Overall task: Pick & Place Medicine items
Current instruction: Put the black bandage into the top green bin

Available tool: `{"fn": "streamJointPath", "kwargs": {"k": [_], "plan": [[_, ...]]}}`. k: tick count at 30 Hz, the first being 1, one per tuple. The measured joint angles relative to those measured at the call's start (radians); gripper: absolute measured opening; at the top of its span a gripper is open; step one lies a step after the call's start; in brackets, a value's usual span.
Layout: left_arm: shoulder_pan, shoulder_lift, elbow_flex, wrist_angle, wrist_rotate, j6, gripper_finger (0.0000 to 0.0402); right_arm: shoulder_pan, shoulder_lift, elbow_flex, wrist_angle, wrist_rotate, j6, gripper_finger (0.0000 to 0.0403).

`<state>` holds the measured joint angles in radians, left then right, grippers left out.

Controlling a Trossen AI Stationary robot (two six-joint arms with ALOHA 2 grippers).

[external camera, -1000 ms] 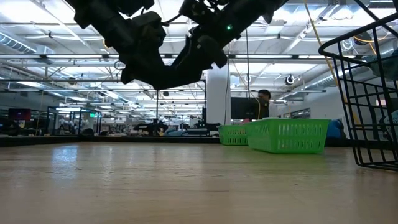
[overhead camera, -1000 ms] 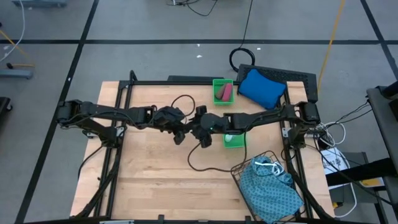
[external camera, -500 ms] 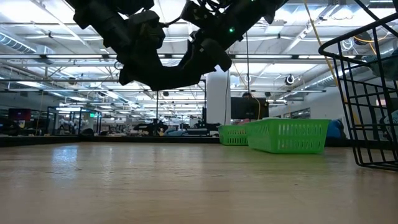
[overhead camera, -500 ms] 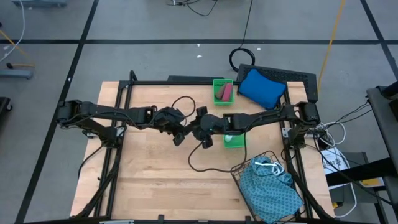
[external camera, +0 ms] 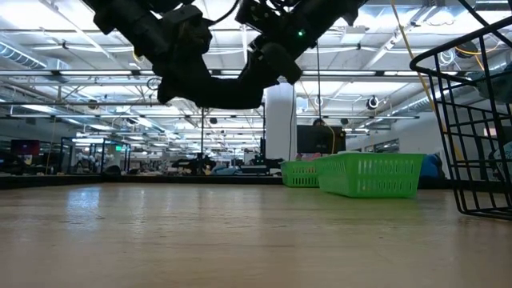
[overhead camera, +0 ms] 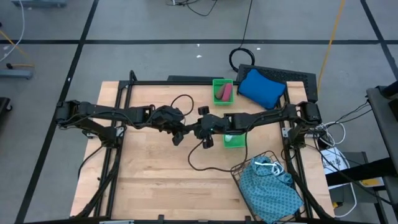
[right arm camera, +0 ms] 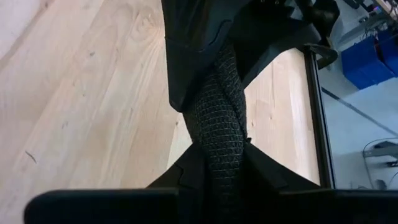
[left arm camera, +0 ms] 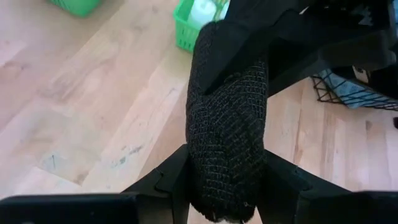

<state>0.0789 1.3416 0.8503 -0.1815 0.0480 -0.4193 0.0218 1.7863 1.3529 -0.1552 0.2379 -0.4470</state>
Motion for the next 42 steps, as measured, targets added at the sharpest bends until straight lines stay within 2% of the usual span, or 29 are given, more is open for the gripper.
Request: {"fn": "streamJointPath", "kwargs": {"k": [9, 16, 20, 25, 31, 34, 37, 42], "plan": [[-0.001, -0.106, 0.015, -0.003, -0.084, 0.070, 0.0145, -0.005, -0.050, 0.004, -0.109, 0.001, 0.107, 0.0055], [-0.001, -0.164, 0.022, 0.048, -0.097, 0.132, 0.0145, -0.042, -0.140, 0.002, -0.195, -0.022, 0.212, 0.0054], [-0.003, -0.204, 0.028, 0.079, -0.109, 0.176, 0.0145, -0.064, -0.164, -0.018, -0.328, -0.040, 0.242, 0.0053], [-0.011, -0.249, 0.024, 0.106, -0.107, 0.237, 0.0145, -0.087, -0.210, -0.038, -0.286, 0.011, 0.332, 0.0053], [-0.012, -0.291, 0.024, 0.115, -0.105, 0.270, 0.0145, -0.166, -0.211, -0.092, -0.215, 0.097, 0.610, 0.0053], [-0.012, -0.290, 0.022, 0.104, -0.104, 0.266, 0.0145, -0.214, -0.212, -0.123, -0.213, 0.151, 0.751, 0.0068], [-0.012, -0.285, 0.022, 0.102, -0.104, 0.260, 0.0145, -0.275, -0.207, -0.193, -0.150, 0.190, 0.809, 0.0074], [-0.012, -0.256, 0.020, 0.105, -0.103, 0.260, 0.0145, -0.375, -0.210, -0.293, 0.028, 0.207, 0.862, 0.0051]]}}
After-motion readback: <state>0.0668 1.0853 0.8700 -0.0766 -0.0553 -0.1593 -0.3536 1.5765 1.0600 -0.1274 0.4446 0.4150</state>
